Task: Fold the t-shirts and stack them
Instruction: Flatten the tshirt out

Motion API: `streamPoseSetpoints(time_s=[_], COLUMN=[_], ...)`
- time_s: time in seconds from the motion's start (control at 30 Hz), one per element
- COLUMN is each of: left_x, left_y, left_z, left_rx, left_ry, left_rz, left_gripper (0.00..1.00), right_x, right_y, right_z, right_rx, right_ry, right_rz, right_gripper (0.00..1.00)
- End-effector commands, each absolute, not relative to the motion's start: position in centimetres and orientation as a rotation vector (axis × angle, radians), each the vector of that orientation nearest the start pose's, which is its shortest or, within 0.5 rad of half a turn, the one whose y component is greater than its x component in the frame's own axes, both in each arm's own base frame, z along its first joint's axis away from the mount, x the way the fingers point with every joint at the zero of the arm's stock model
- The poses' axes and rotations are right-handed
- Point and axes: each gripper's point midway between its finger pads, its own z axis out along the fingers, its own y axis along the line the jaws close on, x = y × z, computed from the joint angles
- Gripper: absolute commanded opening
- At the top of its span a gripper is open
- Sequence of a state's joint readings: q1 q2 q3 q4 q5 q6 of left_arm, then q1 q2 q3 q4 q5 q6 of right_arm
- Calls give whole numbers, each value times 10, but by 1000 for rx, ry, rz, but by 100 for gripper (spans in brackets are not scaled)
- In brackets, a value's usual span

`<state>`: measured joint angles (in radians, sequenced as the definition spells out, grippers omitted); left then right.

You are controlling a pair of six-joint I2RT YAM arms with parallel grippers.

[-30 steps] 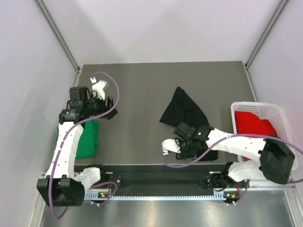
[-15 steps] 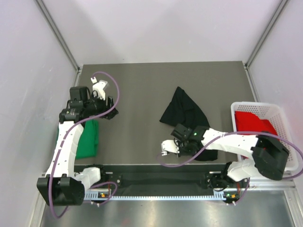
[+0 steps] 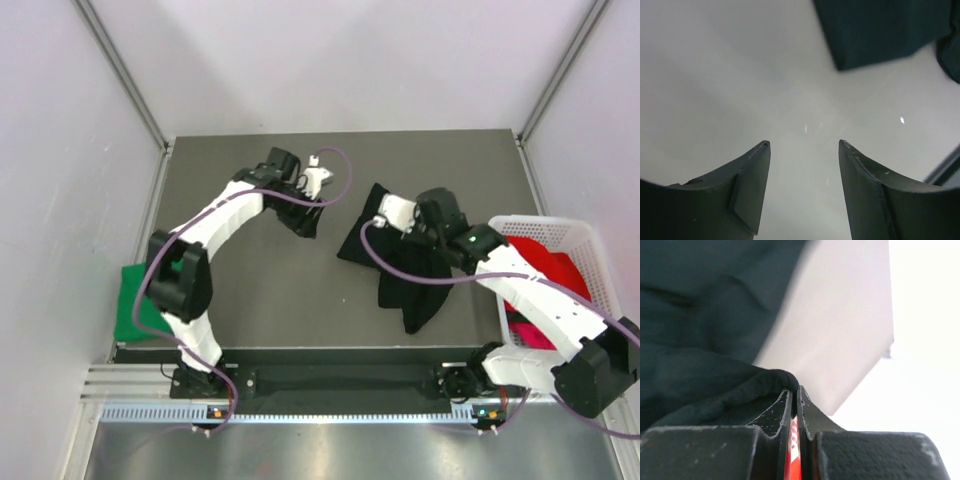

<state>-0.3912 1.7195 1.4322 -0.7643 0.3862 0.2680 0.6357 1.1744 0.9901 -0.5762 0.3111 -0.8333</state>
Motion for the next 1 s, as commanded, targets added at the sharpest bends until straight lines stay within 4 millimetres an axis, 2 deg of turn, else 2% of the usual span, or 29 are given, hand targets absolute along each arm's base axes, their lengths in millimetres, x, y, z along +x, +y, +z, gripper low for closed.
streamPoseSetpoints(time_s=[0.0, 0.03, 0.07, 0.13, 0.2, 0.4, 0.53, 0.67, 0.8, 0.87, 0.9, 0.93, 0.97], left_x=[369, 375, 376, 376, 369, 337, 328, 324, 334, 339, 343, 346, 348], left_y=[-226, -234, -239, -256, -269, -306, -318, -325, -326, -324, -323, -322, -321], left_z=[129, 131, 118, 112, 94, 69, 52, 46, 46, 44, 42, 43, 43], left_rx=[1036, 1037, 1050, 1081, 1122, 1264, 1317, 1343, 1341, 1337, 1331, 1317, 1311], left_ry=[2381, 2369, 2391, 2374, 2402, 2430, 2459, 2481, 2502, 2502, 2498, 2497, 2494], left_rz=[-527, -535, -545, -562, -592, -670, -683, -669, -607, -569, -540, -523, -507], left_gripper=[61, 61, 61, 61, 61, 61, 56, 51, 27, 25, 20, 0, 0], right_x=[335, 339, 342, 345, 344, 343, 341, 341, 340, 340, 340, 339, 340], right_y=[91, 77, 73, 59, 55, 46, 46, 45, 46, 47, 46, 46, 46], right_z=[244, 249, 259, 267, 274, 266, 257, 256, 255, 251, 252, 250, 249], right_rx=[-1112, -1045, -995, -893, -856, -819, -822, -817, -808, -807, -802, -802, -802], right_ry=[1830, 1856, 1852, 1877, 1874, 1912, 1933, 1937, 1943, 1951, 1949, 1953, 1953], right_rz=[-524, -533, -523, -503, -479, -465, -456, -456, -441, -431, -431, -430, -428], right_gripper=[0, 0, 0, 0, 0, 0, 0, 0, 0, 0, 0, 0, 0])
